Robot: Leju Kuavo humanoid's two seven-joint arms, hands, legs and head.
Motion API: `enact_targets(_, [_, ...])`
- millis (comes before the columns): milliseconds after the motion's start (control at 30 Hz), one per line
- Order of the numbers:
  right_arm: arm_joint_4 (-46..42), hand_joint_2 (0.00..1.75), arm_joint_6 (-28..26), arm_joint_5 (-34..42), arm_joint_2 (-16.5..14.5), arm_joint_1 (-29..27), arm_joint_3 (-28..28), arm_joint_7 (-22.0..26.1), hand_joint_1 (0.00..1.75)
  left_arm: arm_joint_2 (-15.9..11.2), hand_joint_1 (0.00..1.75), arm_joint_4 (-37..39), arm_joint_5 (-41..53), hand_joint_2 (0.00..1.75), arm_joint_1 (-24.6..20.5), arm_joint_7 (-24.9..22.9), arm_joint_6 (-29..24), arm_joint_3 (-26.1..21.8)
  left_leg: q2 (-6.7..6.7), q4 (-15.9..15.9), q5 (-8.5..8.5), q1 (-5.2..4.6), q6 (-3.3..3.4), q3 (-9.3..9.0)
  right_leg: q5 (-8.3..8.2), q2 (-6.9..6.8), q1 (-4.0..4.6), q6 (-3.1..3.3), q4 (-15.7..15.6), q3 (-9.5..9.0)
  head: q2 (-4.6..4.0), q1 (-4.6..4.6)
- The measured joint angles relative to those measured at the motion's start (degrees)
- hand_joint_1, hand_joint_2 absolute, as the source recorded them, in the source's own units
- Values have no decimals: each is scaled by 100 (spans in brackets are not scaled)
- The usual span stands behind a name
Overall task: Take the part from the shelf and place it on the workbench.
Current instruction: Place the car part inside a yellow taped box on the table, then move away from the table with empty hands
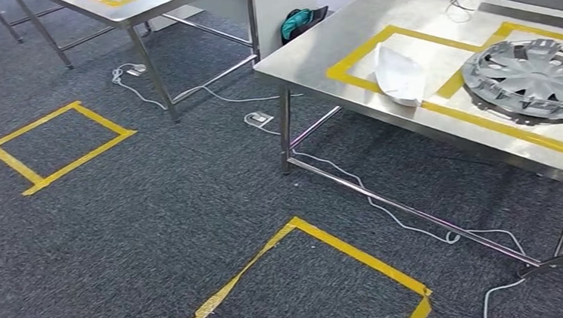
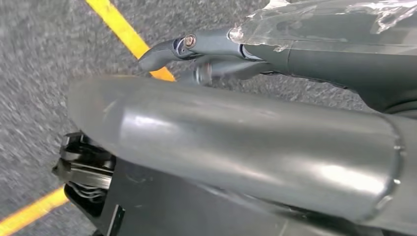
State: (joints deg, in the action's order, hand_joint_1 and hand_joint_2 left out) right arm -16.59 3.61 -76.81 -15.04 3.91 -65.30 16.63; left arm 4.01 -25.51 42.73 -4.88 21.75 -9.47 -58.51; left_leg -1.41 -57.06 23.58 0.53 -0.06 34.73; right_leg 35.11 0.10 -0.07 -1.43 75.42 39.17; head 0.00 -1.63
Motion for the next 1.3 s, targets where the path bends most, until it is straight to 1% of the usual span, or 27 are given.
enact_targets(33, [0, 0, 1, -3, 0, 3, -3, 1, 0, 2, 0, 24, 27, 0, 4, -24, -7, -19, -76, 0, -66, -17, 4, 75, -116, 27, 47, 63, -114, -167, 0, 1])
enact_targets(67, [-1, 0, 4, -8, 0, 7, -5, 2, 0, 7, 0, 49, 50, 0, 6, -42, -14, -45, -154, -1, -133, -26, 1, 145, -277, 88, 93, 125, -416, -429, 0, 0])
enact_targets(133, [-5, 0, 9, -18, 1, 21, -7, 9, 0, 20, 0, 91, 84, 0, 2, -66, -28, -94, -297, -2, -264, -33, -21, 258, -413, 346, 144, 217, -1272, -1042, 0, 2])
enact_targets(200, [-11, 0, 11, -26, -1, 32, -7, 16, 0, 21, 0, 117, 107, 0, 11, -75, -40, -129, -417, 27, -408, -31, -69, 319, -377, 503, 159, 205, -1781, -1326, 0, -7])
enact_targets(267, [-13, 0, 13, -32, -14, 32, -9, 18, 0, 2, 0, 136, 115, 0, 42, -77, -53, -179, -538, 85, -541, -25, -135, 360, -448, 397, 145, 179, -1856, -1277, 1, -22])
enact_targets(300, [-15, 0, 14, -32, -23, 35, -10, 18, 0, -8, 0, 148, 114, 0, 58, -77, -57, -209, -515, 73, -507, -32, -164, 396, -499, 327, 129, 201, -1871, -1235, 1, -21])
enact_targets(333, [-17, 0, 16, -32, -30, 34, -12, 19, 0, -13, 0, 160, 112, 0, 71, -77, -61, -236, -426, -24, -354, -43, -190, 451, -557, 250, 115, 229, -1891, -1182, 0, 5])
enact_targets(367, [-21, 0, 18, -32, -36, 29, -14, 20, 0, -17, 0, 170, 110, 0, 70, -74, -61, -256, -286, -237, -94, -46, -214, 525, -614, 168, 104, 253, -1906, -1123, 0, 29])
enact_targets(433, [-30, 0, 22, -31, -35, 9, -18, 21, 0, -16, 0, 182, 107, 0, 59, -47, -46, -274, -24, -939, 482, -44, -275, 688, -712, -15, 114, 271, -1912, -1009, 0, 70])
enact_targets(467, [-37, 0, 26, -30, -35, 2, -21, 22, 0, -13, 0, 190, 107, 0, 52, -25, -36, -283, 35, -1290, 590, -28, -302, 742, -761, -115, 115, 266, -1909, -961, 0, 71])
enact_targets(500, [-43, 0, 32, -29, -35, 0, -25, 22, 0, -10, 0, 199, 107, 0, 52, 2, -22, -297, 68, -1526, 547, -8, -325, 743, -810, -212, 113, 256, -1904, -910, 0, 73])
enact_targets(533, [-49, 0, 38, -27, -37, 0, -28, 22, 0, -7, 0, 207, 108, 0, 55, 30, -9, -316, 96, -1578, 403, 14, -346, 660, -855, -298, 109, 238, -1898, -859, 0, 72])
enact_targets(600, [-63, 0, 52, -21, -40, 0, -33, 22, 0, -2, 0, 213, 110, 0, 58, 81, 9, -353, 281, -1024, 145, 42, -375, 175, -922, -454, 104, 191, -1886, -781, 0, 74])
enact_targets(667, [-78, 0, 60, -15, -43, 1, -36, 23, 0, 6, 0, 215, 124, 0, 38, 119, 15, -368, 564, -218, 167, 5, -337, -355, -955, -604, 121, 132, -1866, -745, 0, 81])
enact_targets(700, [-82, 0, 60, -14, -43, 2, -36, 25, 0, 12, 0, 217, 135, 0, 27, 135, 15, -371, 640, 21, 221, -18, -289, -483, -969, -675, 133, 104, -1854, -733, 0, 86])
enact_targets(767, [-88, 0, 60, -13, -44, 8, -37, 26, 0, 18, 0, 220, 149, 0, 34, 155, 11, -386, 550, 144, 259, -41, -155, -493, -988, -805, 140, 48, -1835, -717, 0, 83])
enact_targets(800, [-93, 0, 60, -13, -44, 12, -38, 27, 0, 19, 0, 221, 155, 0, 50, 162, 9, -394, 485, 159, 248, -37, -100, -479, -958, -763, 124, 17, -1805, -693, 0, 83])
enact_targets(867, [-102, 0, 62, -13, -44, 13, -41, 31, 0, 19, 0, 224, 165, 0, 64, 172, 2, -405, 361, 178, 201, -26, -2, -446, -716, -472, 87, -42, -1491, -552, 0, 75])
enact_targets(933, [-110, 0, 63, -13, -44, 5, -47, 33, 0, 22, 0, 227, 193, 0, 30, 193, -3, -407, 219, 177, 155, -31, 61, -383, -318, -140, 62, -71, -750, -236, 0, 69])
enact_targets(967, [-115, 0, 63, -13, -44, 1, -53, 33, 0, 24, 0, 229, 210, 0, 10, 216, -5, -407, 140, 176, 132, -37, 80, -352, -185, -73, 61, -75, -405, -90, 0, 67])
enact_targets(1000, [-120, 0, 63, -14, -44, 0, -61, 33, 0, 26, 0, 230, 228, 0, -4, 243, -11, -407, 55, 175, 110, -43, 89, -327, -153, -34, 61, -72, -222, -20, 0, 68])
enact_targets(1033, [-124, 0, 63, -16, -45, 1, -71, 33, 0, 29, 0, 230, 251, 0, -10, 270, -20, -408, -31, 174, 89, -47, 87, -311, -231, -11, 61, -64, -263, -60, 0, 67])
enact_targets(1067, [-130, 0, 62, -20, -48, 1, -80, 33, 0, 35, 0, 230, 277, 0, -13, 292, -31, -408, -115, 172, 73, -47, 77, -303, -402, 25, 58, -53, -533, -217, 0, 67])
enact_targets(1133, [-142, 0, 60, -28, -56, 0, -91, 34, 0, 54, 0, 230, 335, 0, -34, 318, -57, -409, -273, 161, 44, -48, 42, -291, -735, 250, 30, -32, -1311, -642, 0, 68])
enact_targets(1200, [-153, 0, 59, -31, -67, 0, -98, 35, 0, 66, 0, 230, 374, 0, -72, 338, -76, -409, -401, 136, 6, -46, -14, -234, -816, 442, 4, -25, -1769, -895, 0, 71])
enact_targets(1267, [-163, 0, 59, -32, -79, 3, -111, 34, 0, 71, 0, 230, 393, 0, -88, 352, -84, -409, -512, 126, -45, -25, -89, -162, -801, 398, 12, 2, -1817, -922, 0, 74])
enact_targets(1300, [-169, 0, 59, -32, -85, 5, -116, 35, 0, 74, 0, 230, 397, 0, -85, 356, -84, -409, -490, 111, -42, -16, -121, -136, -822, 337, 12, 33, -1819, -911, 0, 75])
